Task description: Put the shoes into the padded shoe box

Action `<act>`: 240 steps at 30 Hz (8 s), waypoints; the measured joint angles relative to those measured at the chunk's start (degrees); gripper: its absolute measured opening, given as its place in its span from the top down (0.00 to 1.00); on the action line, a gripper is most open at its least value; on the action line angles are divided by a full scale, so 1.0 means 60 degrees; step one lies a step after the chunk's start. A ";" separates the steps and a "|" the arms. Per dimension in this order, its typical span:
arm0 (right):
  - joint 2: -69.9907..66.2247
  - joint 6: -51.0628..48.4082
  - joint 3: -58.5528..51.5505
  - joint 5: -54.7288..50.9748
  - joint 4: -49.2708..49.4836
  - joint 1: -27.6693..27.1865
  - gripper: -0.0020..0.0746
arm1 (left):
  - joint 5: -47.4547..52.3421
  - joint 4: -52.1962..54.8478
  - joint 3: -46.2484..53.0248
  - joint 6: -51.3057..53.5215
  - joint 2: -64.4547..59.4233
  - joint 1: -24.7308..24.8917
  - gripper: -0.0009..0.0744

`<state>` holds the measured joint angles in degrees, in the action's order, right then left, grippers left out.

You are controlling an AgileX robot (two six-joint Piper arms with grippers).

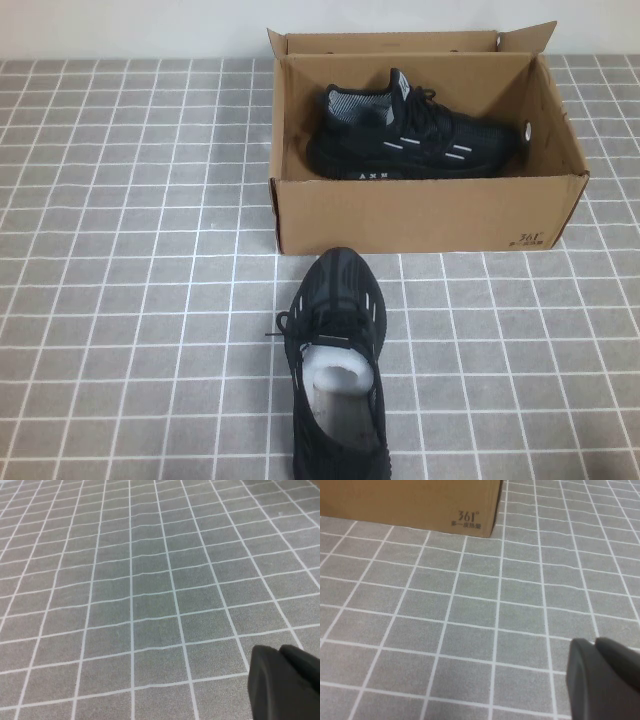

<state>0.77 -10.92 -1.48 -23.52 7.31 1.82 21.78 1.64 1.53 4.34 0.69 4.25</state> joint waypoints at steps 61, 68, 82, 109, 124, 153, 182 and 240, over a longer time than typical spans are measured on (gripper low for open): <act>0.0000 0.0000 0.0000 0.0000 0.0000 0.0000 0.98 | -0.3133 -0.0941 -0.4582 -0.2065 -0.1242 0.0000 0.99; 0.0000 0.0000 0.0000 0.0000 0.0000 0.0000 0.98 | 0.0018 -0.1011 -0.6658 -0.0948 -0.3537 0.0000 0.99; 0.0000 0.0000 0.0000 0.0000 0.0000 0.0000 0.98 | 0.5671 -0.4933 -0.9932 0.5889 -0.7731 0.0000 0.99; 0.0000 0.0000 0.0000 0.0000 0.0000 0.0000 0.98 | 0.5522 -0.1422 -1.2462 0.6748 -1.4129 0.6373 0.64; 0.0000 0.0000 0.0000 0.0000 -0.0123 0.0000 0.98 | 0.4787 -0.0906 -1.2562 0.6428 -1.6239 0.6682 0.45; 0.0000 0.0000 0.0000 0.0022 -0.0504 0.0000 0.98 | 0.4152 -0.2812 -1.7359 -0.1300 -1.6426 0.6717 0.97; 0.0000 0.0000 0.0000 0.0029 -0.0888 0.0000 0.98 | -0.0775 -0.2129 -1.7423 -0.3374 -1.9413 0.5770 0.98; 0.0000 0.0000 0.0000 0.0043 -0.1087 0.0000 0.98 | 0.4559 0.0230 -1.0137 0.0510 -0.7207 0.5942 0.99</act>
<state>0.77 -10.92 -1.48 -23.26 0.79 1.82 49.13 3.02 -59.29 7.40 -42.55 39.90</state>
